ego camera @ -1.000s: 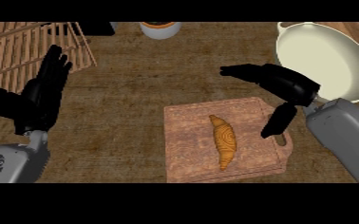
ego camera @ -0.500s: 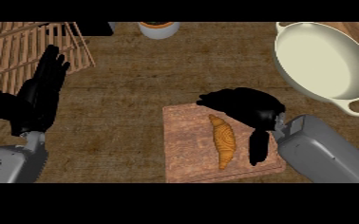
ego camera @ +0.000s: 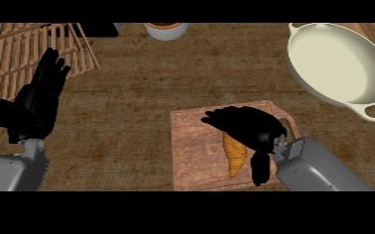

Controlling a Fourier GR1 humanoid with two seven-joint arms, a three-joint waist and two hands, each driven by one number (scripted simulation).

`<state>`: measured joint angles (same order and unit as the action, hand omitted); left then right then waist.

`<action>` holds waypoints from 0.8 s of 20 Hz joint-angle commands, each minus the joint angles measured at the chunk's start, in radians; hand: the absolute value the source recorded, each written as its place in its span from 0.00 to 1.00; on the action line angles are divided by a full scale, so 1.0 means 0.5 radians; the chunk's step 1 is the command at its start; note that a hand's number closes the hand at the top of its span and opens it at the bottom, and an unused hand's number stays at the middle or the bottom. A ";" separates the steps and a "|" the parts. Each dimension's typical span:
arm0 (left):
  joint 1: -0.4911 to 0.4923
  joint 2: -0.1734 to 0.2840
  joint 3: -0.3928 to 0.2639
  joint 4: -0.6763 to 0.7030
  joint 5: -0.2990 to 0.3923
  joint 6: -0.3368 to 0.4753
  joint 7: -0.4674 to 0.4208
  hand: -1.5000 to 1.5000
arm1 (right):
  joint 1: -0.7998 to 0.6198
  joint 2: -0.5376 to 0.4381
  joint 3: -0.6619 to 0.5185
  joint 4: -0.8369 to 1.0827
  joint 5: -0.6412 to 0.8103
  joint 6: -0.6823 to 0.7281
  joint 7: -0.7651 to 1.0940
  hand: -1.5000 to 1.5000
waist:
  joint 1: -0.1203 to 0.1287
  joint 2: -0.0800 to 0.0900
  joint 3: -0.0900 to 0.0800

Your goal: Pick the croissant from the cutting board and place it in the pot

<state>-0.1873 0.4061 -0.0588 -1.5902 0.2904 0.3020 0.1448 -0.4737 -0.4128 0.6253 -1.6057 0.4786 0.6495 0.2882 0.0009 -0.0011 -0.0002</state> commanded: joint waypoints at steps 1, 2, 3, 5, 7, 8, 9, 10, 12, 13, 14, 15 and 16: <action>-0.082 -0.021 0.038 -0.006 -0.046 -0.006 0.076 0.50 | 0.013 0.126 0.038 0.119 0.210 -0.005 0.059 0.00 | 0.004 0.002 0.001; 0.035 -0.031 0.028 -0.059 -0.031 -0.045 0.024 0.50 | 0.129 0.146 0.135 0.082 0.327 -0.136 0.073 0.00 | 0.006 0.001 0.001; -0.025 0.003 0.031 -0.125 -0.040 -0.041 0.188 0.50 | -0.023 0.084 -0.050 0.218 0.270 -0.027 -0.058 0.00 | 0.009 0.002 0.001; 0.124 -0.042 0.078 -0.104 -0.040 -0.103 0.013 0.50 | 0.076 0.023 -0.026 0.211 0.394 -0.091 -0.167 0.00 | 0.009 0.002 0.001; -0.031 -0.119 0.022 -0.101 -0.167 -0.015 0.152 0.50 | 0.135 0.099 -0.057 0.157 0.423 -0.014 -0.188 0.00 | 0.000 0.002 0.001; 0.003 -0.135 0.068 0.016 -0.141 -0.085 0.019 0.50 | 0.015 0.198 -0.075 0.315 0.451 -0.015 -0.217 0.00 | 0.006 0.004 0.000; -0.053 -0.096 0.048 -0.157 -0.150 -0.035 0.242 0.50 | 0.073 0.107 -0.097 0.371 0.490 -0.105 -0.347 0.00 | 0.007 0.003 0.001; 0.107 -0.124 0.081 -0.111 -0.161 -0.082 0.032 0.50 | 0.089 0.157 -0.067 0.433 0.542 -0.172 -0.387 0.00 | 0.011 0.003 0.001; 0.031 -0.064 0.155 -0.179 -0.095 -0.163 0.160 0.50 | -0.022 0.261 -0.118 0.553 0.581 -0.136 -0.384 0.00 | 0.015 0.003 0.001; -0.023 -0.156 0.098 -0.027 -0.168 -0.108 0.105 0.50 | -0.097 0.356 -0.143 0.657 0.597 -0.113 -0.324 0.00 | 0.011 0.005 0.001; -0.081 -0.153 0.162 0.080 -0.176 -0.157 0.023 0.50 | 0.118 0.283 -0.091 0.296 0.620 -0.011 -0.237 0.00 | -0.005 0.002 0.000; 0.077 -0.205 0.127 0.003 -0.172 -0.177 -0.056 0.50 | 0.126 0.235 -0.111 0.412 0.695 -0.137 -0.342 0.00 | 0.002 0.002 0.000; -0.018 -0.138 0.226 0.056 -0.128 -0.252 -0.015 0.50 | 0.091 0.282 -0.135 0.495 0.730 -0.132 -0.386 0.00 | 0.003 0.003 0.000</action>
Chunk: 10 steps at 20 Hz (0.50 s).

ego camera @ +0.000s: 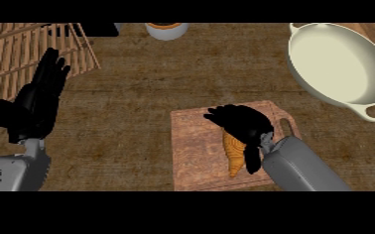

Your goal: Pick the croissant from the cutting board and place it in the pot

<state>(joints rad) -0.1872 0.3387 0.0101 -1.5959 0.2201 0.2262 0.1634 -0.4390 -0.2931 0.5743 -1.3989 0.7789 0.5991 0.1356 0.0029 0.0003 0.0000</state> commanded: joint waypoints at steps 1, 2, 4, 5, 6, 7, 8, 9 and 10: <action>0.009 -0.066 0.019 0.037 -0.065 -0.015 -0.038 0.50 | 0.024 0.136 0.001 0.190 0.186 -0.113 -0.036 0.00 | 0.001 0.001 0.000; -0.140 -0.004 0.057 0.022 -0.033 -0.031 0.114 0.50 | -0.014 0.038 -0.068 0.207 0.168 -0.060 -0.111 0.00 | -0.002 0.001 0.000; -0.037 -0.058 0.041 -0.031 -0.099 -0.031 0.062 0.50 | 0.075 0.091 -0.075 0.181 0.260 -0.132 -0.111 0.00 | -0.001 -0.001 0.000; -0.083 -0.029 0.112 -0.036 -0.038 -0.059 0.123 0.50 | 0.102 0.133 -0.061 0.175 0.276 -0.103 -0.068 0.00 | -0.002 -0.001 0.000; 0.047 -0.148 0.007 -0.004 -0.138 -0.010 -0.074 0.50 | 0.060 0.176 -0.019 0.325 0.329 -0.202 -0.141 0.00 | 0.003 0.001 0.000; 0.050 -0.082 0.059 -0.110 -0.114 -0.043 0.112 0.50 | 0.042 0.122 -0.119 0.303 0.310 -0.103 -0.206 0.00 | 0.003 -0.001 0.000; 0.051 -0.104 0.021 -0.137 -0.146 -0.054 0.068 0.50 | -0.007 0.214 -0.115 0.271 0.290 0.007 -0.127 0.00 | 0.003 -0.001 0.000; -0.099 -0.088 0.053 -0.008 -0.120 -0.016 0.118 0.50 | 0.026 0.023 0.028 0.245 0.356 -0.125 -0.378 1.00 | -0.003 0.001 0.000; -0.004 -0.059 0.091 -0.074 -0.058 -0.078 0.106 0.50 | -0.069 0.100 0.056 0.471 0.409 -0.206 -0.435 1.00 | 0.019 0.004 0.001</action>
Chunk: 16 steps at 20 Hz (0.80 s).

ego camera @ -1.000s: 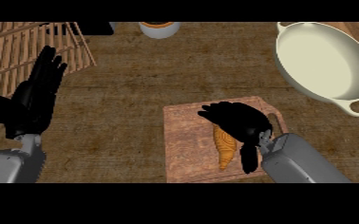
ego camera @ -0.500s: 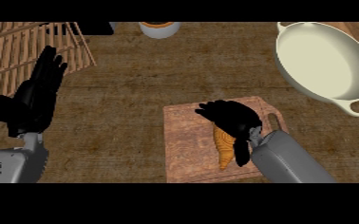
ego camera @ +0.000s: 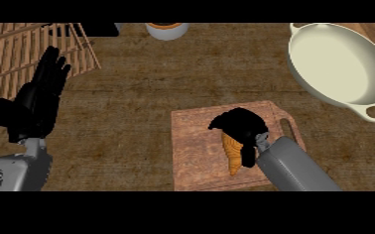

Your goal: Pick the croissant from the cutting board and place it in the pot

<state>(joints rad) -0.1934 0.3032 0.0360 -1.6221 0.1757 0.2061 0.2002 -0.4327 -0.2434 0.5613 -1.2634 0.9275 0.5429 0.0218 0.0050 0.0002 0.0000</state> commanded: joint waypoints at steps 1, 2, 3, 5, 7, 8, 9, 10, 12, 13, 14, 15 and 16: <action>-0.172 0.031 0.059 0.077 0.006 -0.022 0.091 0.50 | 0.042 -0.017 0.132 0.037 0.146 -0.134 -0.203 1.00 | -0.009 0.002 0.001; 0.066 -0.084 -0.029 0.037 -0.092 0.027 -0.082 0.50 | 0.094 -0.108 0.084 -0.200 0.105 -0.001 -0.191 1.00 | -0.012 -0.003 0.000; -0.009 -0.026 0.027 -0.040 -0.042 -0.022 0.053 0.50 | 0.059 -0.071 0.039 -0.047 0.154 -0.096 -0.286 1.00 | -0.005 -0.001 0.000; -0.018 -0.009 0.081 0.033 -0.031 -0.070 0.022 0.50 | 0.172 -0.061 0.069 -0.136 0.197 -0.085 -0.273 1.00 | -0.011 -0.002 0.000; -0.041 -0.088 0.018 0.019 -0.098 -0.016 0.026 0.50 | 0.017 0.036 0.004 0.172 0.250 -0.149 -0.361 1.00 | -0.002 0.001 0.000; -0.132 -0.021 0.112 0.090 -0.034 -0.074 0.064 0.50 | 0.019 0.007 -0.009 0.099 0.240 -0.059 -0.367 1.00 | -0.006 0.001 0.000; -0.003 -0.096 0.064 0.067 -0.089 -0.059 -0.061 0.50 | 0.062 -0.017 -0.017 0.051 0.271 -0.067 -0.392 1.00 | -0.006 0.000 0.000; -0.049 -0.097 0.057 -0.024 -0.089 -0.034 0.056 0.50 | 0.080 0.083 -0.087 0.099 0.275 -0.168 -0.318 1.00 | -0.005 -0.001 0.000; 0.000 -0.044 0.102 -0.067 -0.038 -0.038 0.118 0.50 | 0.390 -0.031 -0.130 -0.282 0.133 -0.120 -0.206 1.00 | -0.032 -0.011 0.000; -0.031 -0.089 0.077 0.061 -0.088 -0.036 -0.026 0.50 | 0.413 -0.065 -0.192 -0.308 0.105 -0.142 -0.228 1.00 | -0.040 -0.006 0.000; 0.098 -0.068 0.039 -0.154 -0.081 -0.049 0.081 0.50 | 0.437 0.018 -0.254 -0.319 0.061 -0.169 -0.149 1.00 | -0.022 -0.011 0.001; 0.079 -0.047 0.072 -0.094 -0.073 -0.064 0.057 0.50 | 0.548 0.020 -0.275 -0.402 0.032 -0.218 -0.133 1.00 | -0.037 -0.011 0.000; -0.014 -0.051 0.084 -0.054 -0.070 -0.037 0.123 0.50 | 0.702 0.023 -0.208 -0.526 0.057 -0.232 -0.083 1.00 | -0.051 -0.011 0.000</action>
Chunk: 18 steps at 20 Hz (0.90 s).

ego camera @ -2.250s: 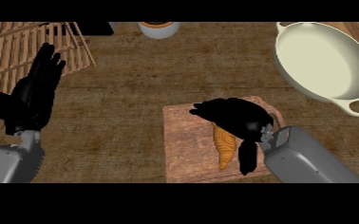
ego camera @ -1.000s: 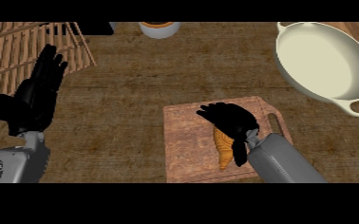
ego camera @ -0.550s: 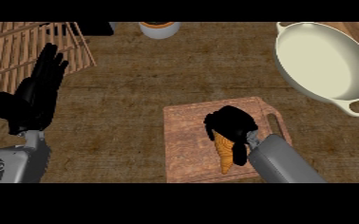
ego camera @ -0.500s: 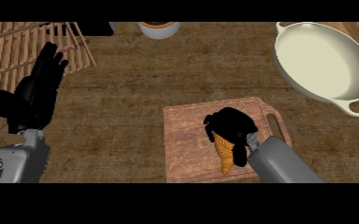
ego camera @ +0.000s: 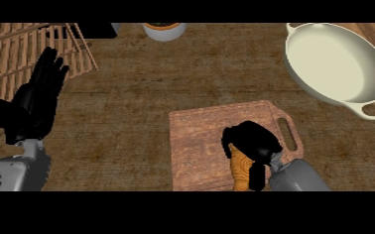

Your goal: Pick the croissant from the cutting board and place it in the pot

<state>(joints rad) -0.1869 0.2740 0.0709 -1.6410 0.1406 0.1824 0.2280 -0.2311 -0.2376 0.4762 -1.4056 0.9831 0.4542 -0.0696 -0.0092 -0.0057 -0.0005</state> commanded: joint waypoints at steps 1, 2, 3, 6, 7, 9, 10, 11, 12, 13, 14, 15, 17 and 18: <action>0.013 -0.031 -0.002 0.039 -0.036 0.013 -0.048 0.50 | 0.344 -0.080 -0.094 -0.360 -0.081 -0.074 0.041 1.00 | -0.022 0.003 0.000; -0.130 -0.014 0.030 0.082 0.003 0.003 0.039 0.50 | 0.340 0.061 -0.029 -0.304 -0.024 -0.163 0.100 1.00 | -0.007 0.008 0.001; -0.019 -0.015 0.049 0.082 0.008 -0.039 -0.054 0.50 | 0.387 -0.049 -0.115 -0.422 -0.083 -0.092 0.061 1.00 | -0.001 0.008 0.000; -0.106 0.034 0.122 0.063 0.023 -0.050 0.036 0.50 | 0.344 0.066 -0.139 -0.427 -0.055 -0.108 0.147 1.00 | 0.011 0.010 0.001; 0.111 -0.031 0.027 -0.065 -0.016 -0.066 -0.066 0.50 | 0.513 0.041 -0.077 -0.694 -0.046 -0.105 0.216 1.00 | 0.008 0.005 0.000; 0.042 -0.092 -0.026 -0.060 -0.069 0.030 0.011 0.50 | 0.592 -0.037 -0.204 -0.894 -0.145 -0.123 0.158 1.00 | -0.010 0.003 0.001; 0.058 0.033 0.133 0.042 0.042 -0.094 -0.076 0.50 | 0.542 0.027 -0.290 -0.983 -0.213 -0.125 0.212 1.00 | -0.018 0.002 -0.001; 0.036 0.005 0.076 0.004 -0.002 -0.046 -0.004 0.50 | 0.569 0.118 -0.372 -0.954 -0.257 -0.284 0.199 1.00 | -0.030 0.001 0.001; 0.068 0.049 0.106 -0.115 0.057 -0.082 0.069 0.50 | 0.520 0.172 -0.432 -1.043 -0.269 -0.300 0.282 1.00 | -0.009 -0.008 0.002; 0.099 -0.047 0.030 0.004 -0.033 -0.036 -0.063 0.50 | 0.579 0.170 -0.422 -1.181 -0.244 -0.350 0.297 1.00 | -0.044 -0.003 0.000; 0.012 0.000 0.069 -0.032 0.005 -0.043 0.028 0.50 | 0.586 0.152 -0.509 -1.246 -0.294 -0.350 0.296 1.00 | -0.038 -0.002 0.001; 0.012 -0.037 0.039 0.013 -0.026 -0.014 0.016 0.50 | 0.519 0.214 -0.617 -1.305 -0.391 -0.370 0.316 1.00 | -0.051 0.000 0.001; 0.065 -0.051 0.034 0.028 -0.037 -0.035 -0.063 0.50 | 0.473 0.249 -0.693 -1.402 -0.357 -0.435 0.411 1.00 | -0.022 0.005 0.000; -0.003 -0.005 0.093 0.027 0.019 -0.064 -0.028 0.50 | 0.509 0.188 -0.791 -1.436 -0.354 -0.499 0.350 1.00 | -0.026 0.005 0.001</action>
<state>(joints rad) -0.1680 0.2653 0.1030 -1.6398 0.1389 0.1591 0.2167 0.0282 -0.1482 0.1919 -2.0241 0.8291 0.2675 0.0876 -0.0229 -0.0051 -0.0003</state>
